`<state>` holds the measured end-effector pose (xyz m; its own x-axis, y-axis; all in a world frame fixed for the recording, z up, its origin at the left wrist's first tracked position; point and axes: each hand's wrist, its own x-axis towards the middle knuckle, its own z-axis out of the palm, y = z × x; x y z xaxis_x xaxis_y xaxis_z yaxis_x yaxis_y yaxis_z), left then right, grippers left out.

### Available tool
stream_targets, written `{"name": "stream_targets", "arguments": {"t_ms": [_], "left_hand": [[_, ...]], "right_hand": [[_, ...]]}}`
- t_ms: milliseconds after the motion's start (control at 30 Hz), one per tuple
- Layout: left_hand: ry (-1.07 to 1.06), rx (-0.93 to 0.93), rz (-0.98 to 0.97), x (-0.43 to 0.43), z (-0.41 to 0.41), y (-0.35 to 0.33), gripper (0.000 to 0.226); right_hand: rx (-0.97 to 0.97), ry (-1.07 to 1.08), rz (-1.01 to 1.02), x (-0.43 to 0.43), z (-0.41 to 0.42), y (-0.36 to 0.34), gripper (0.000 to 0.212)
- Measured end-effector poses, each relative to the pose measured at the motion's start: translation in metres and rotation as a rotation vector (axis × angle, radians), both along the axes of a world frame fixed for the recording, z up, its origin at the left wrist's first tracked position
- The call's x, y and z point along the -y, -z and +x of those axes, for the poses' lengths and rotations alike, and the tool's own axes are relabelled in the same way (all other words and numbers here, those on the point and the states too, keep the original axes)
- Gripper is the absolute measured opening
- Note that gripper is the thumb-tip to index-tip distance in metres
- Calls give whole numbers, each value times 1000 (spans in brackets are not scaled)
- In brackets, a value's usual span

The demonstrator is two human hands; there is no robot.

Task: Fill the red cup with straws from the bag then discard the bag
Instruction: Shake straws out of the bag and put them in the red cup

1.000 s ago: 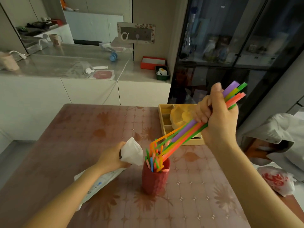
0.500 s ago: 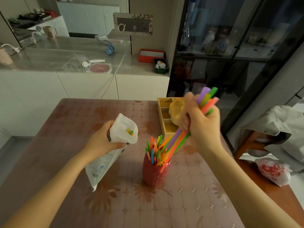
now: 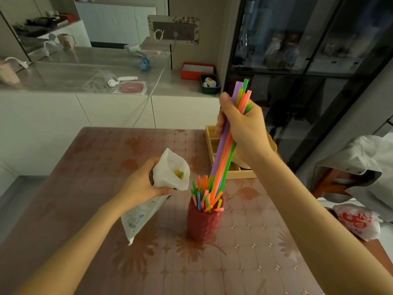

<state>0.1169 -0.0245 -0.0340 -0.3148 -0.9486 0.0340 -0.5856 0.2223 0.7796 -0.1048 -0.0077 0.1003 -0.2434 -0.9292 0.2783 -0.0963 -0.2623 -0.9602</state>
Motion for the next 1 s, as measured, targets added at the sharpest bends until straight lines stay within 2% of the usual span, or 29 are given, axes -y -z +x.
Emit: {"name": "stream_targets", "arguments": {"t_ms": [133,300,567,800,933,1000], "left_hand": [[2,24,-18,1,-1,-3,74],[0,28,-24,1,-1,-6,73],[-2,29,-15,2,-2,-6,73],[-13,7,-31,1,-3,-6,75],[-2,9,-43,2,-1,-6,77],[2,14,-47,2,0,-6,77]], "right_hand": [[-28,23,-62,3,-3,-10,36],[-20,24,-27,-8,3,-2,33],[-36,-13,-28,-28,15,21,41],[-60,-89,174,-28,16,85,38],[-118,-202,316,-35,8,90,22],[-80,-229,323,-38,0,81,28]]}}
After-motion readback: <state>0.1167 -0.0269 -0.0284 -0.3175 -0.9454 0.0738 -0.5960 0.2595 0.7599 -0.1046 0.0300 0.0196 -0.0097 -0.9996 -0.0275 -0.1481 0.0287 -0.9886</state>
